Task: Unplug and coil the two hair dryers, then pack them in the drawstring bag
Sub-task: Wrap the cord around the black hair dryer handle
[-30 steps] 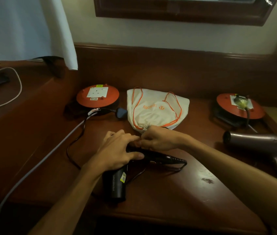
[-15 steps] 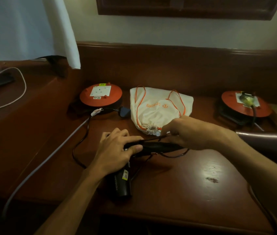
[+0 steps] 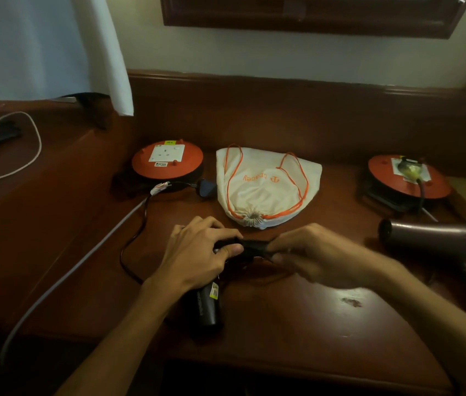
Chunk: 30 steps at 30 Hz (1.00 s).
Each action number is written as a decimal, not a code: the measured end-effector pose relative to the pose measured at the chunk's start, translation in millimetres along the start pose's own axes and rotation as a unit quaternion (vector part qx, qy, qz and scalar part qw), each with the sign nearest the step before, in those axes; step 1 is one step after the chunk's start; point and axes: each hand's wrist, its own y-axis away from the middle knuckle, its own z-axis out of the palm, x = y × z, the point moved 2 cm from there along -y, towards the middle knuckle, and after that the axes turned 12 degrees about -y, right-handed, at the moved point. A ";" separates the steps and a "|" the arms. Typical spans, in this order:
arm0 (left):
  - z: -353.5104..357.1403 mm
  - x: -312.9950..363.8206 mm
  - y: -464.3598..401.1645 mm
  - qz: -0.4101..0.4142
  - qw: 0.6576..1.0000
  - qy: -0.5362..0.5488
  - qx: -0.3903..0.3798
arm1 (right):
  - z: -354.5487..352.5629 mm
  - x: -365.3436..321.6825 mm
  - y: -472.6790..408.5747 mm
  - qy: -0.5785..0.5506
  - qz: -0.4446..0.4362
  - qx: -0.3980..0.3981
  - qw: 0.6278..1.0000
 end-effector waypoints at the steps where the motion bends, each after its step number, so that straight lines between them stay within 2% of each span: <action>1: 0.1 2.6 -1.2 0.002 1.000 -0.012 -0.005 | 11.4 -0.6 1.0 -0.009 -0.003 -0.011 1.000; 6: -2.8 9.2 -4.5 0.040 0.996 -0.075 -0.038 | 42.5 16.2 9.7 -0.009 -0.011 -0.032 0.999; 10: -6.3 5.6 -6.1 0.088 0.983 -0.097 -0.132 | 57.0 22.8 21.0 -0.007 0.000 -0.021 1.000; 13: -8.5 5.5 -10.6 0.100 0.978 -0.089 -0.158 | 64.3 19.4 21.4 -0.019 -0.004 -0.009 1.000; 16: -9.7 3.1 -11.1 0.100 0.984 -0.075 -0.131 | 79.4 8.8 19.8 -0.018 -0.021 0.025 0.999; 19: -17.5 -5.1 -14.6 0.066 0.992 -0.030 -0.103 | 84.7 1.5 16.5 -0.004 -0.011 0.133 0.991; 22: -31.5 -13.9 -15.9 0.028 0.993 0.101 -0.058 | 65.4 -0.5 17.5 0.019 -0.036 0.230 0.972; 24: -41.0 -17.2 -15.5 0.020 0.984 0.171 -0.032 | 44.4 -2.7 22.8 0.075 -0.049 0.279 0.956; 28: -60.5 -11.3 -16.4 0.009 0.988 0.152 -0.004 | 6.8 -5.9 33.2 0.229 -0.080 0.333 0.911; 30: -62.2 -5.8 -17.3 0.000 0.992 0.123 0.007 | -5.7 -7.2 37.6 0.189 -0.057 0.321 0.926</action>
